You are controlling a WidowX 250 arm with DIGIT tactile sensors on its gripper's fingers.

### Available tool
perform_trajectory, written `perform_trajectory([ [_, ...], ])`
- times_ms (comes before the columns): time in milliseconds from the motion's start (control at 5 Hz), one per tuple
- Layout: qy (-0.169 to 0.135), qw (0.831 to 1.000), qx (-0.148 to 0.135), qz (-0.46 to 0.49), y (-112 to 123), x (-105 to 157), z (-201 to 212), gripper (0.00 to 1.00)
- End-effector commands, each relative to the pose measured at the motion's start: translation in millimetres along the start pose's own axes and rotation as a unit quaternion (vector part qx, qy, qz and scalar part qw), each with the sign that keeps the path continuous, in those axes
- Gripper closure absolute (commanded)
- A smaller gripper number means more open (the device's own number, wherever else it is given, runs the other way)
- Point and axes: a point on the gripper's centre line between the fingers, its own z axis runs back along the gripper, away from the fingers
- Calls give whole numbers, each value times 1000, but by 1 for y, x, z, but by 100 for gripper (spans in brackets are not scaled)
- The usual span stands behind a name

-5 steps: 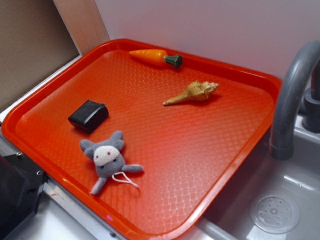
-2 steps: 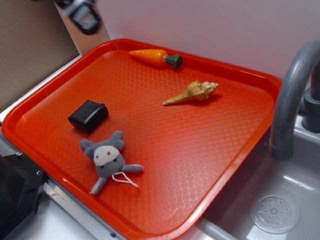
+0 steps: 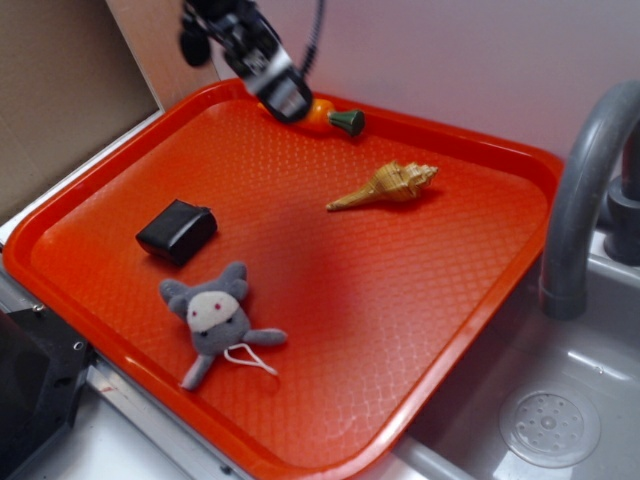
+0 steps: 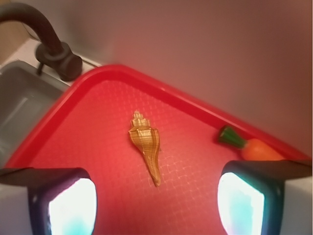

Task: Grab the shell.

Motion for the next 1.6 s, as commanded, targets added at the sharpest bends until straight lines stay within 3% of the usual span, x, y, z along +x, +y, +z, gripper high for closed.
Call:
perform_trajectory([
  [0, 20, 1000, 4, -9, -8, 24, -42, 0],
  [400, 52, 998, -31, -24, -12, 31, -83, 0],
  [800, 96, 994, -15, -41, -14, 27, -108, 0],
  [1000, 105, 993, -9, -44, -19, 24, -113, 8],
  [1200, 107, 993, -7, -48, -23, 20, -114, 100],
  [1400, 110, 993, -2, -50, -27, 17, -111, 100],
])
